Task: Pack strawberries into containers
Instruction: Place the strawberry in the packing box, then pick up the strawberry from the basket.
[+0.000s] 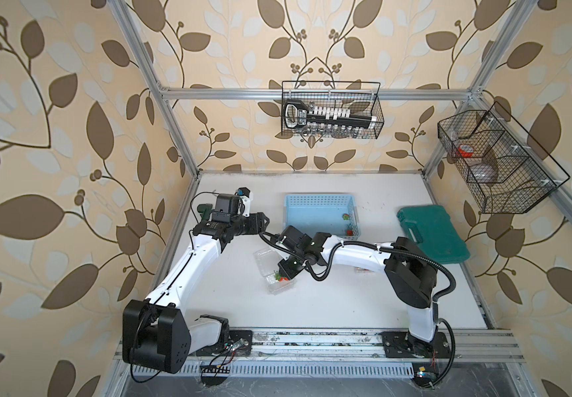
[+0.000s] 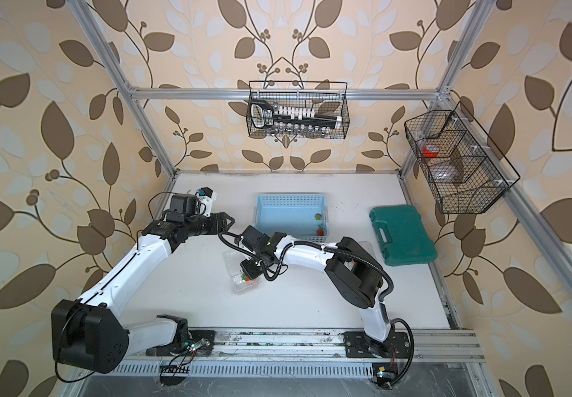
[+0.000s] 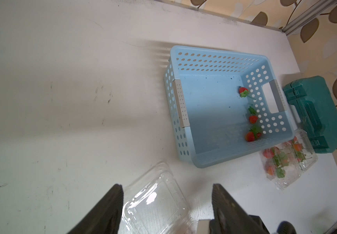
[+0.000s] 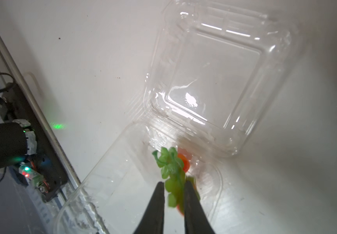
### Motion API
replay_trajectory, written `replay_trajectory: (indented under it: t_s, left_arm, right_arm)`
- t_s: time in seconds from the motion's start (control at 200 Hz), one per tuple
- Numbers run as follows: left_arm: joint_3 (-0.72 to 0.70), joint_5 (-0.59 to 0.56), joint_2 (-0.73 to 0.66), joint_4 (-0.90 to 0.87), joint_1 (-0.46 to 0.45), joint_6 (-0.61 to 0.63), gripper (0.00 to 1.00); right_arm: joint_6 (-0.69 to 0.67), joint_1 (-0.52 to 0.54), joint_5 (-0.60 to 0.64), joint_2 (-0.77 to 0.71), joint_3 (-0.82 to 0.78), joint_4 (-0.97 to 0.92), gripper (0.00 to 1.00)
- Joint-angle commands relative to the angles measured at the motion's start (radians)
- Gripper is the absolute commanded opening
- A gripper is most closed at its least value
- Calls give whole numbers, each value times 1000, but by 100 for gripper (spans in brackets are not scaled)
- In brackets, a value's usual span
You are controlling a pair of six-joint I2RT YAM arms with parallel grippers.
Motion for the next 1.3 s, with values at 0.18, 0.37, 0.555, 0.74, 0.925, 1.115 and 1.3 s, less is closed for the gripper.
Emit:
replay_trajectory:
  t_s: [0.18, 0.37, 0.555, 0.74, 0.925, 1.115, 1.3]
  left_arm:
    - [19, 12, -27, 17, 10, 2, 71]
    - [20, 12, -26, 17, 10, 2, 71]
    - [20, 14, -26, 15, 10, 4, 71]
    - [22, 20, -26, 17, 10, 4, 71]
    - [22, 23, -19, 16, 10, 7, 71]
    - [20, 16, -17, 13, 10, 10, 71]
    - [23, 17, -4, 12, 11, 11, 71]
  right_arm:
    - [-19, 3, 57, -50, 32, -30, 30]
    - [-11, -53, 70, -162, 27, -37, 30]
    - [-28, -242, 147, -240, -2, -121, 31]
    - [-94, -445, 362, -170, 78, -287, 34]
    - [-163, -514, 501, -22, 220, -326, 38]
    - [-225, -533, 584, 151, 367, -376, 42]
    - [-213, -537, 581, 245, 447, -398, 43]
